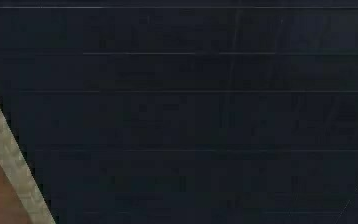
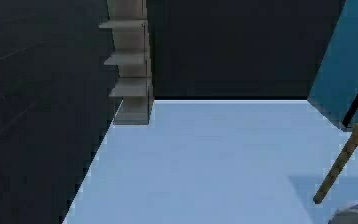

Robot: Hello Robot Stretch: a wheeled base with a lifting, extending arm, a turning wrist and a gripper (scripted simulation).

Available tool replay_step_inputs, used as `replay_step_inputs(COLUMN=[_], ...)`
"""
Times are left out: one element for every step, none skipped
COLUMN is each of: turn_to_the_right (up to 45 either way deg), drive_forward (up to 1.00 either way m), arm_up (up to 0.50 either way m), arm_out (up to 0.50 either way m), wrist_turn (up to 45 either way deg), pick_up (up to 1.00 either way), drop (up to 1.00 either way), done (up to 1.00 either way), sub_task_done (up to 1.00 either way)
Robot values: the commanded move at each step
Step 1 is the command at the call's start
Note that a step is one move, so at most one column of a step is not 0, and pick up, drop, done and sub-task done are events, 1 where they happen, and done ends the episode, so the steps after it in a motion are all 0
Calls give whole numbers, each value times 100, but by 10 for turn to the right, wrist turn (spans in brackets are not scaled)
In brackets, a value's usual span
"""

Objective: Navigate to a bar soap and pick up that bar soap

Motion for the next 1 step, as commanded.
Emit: replay_step_inputs(turn_to_the_right=[-450], drive_forward=[0], arm_up=[0], arm_out=[0], wrist_turn=[0], pick_up=[0], drop=[0], done=[0], sub_task_done=[0])
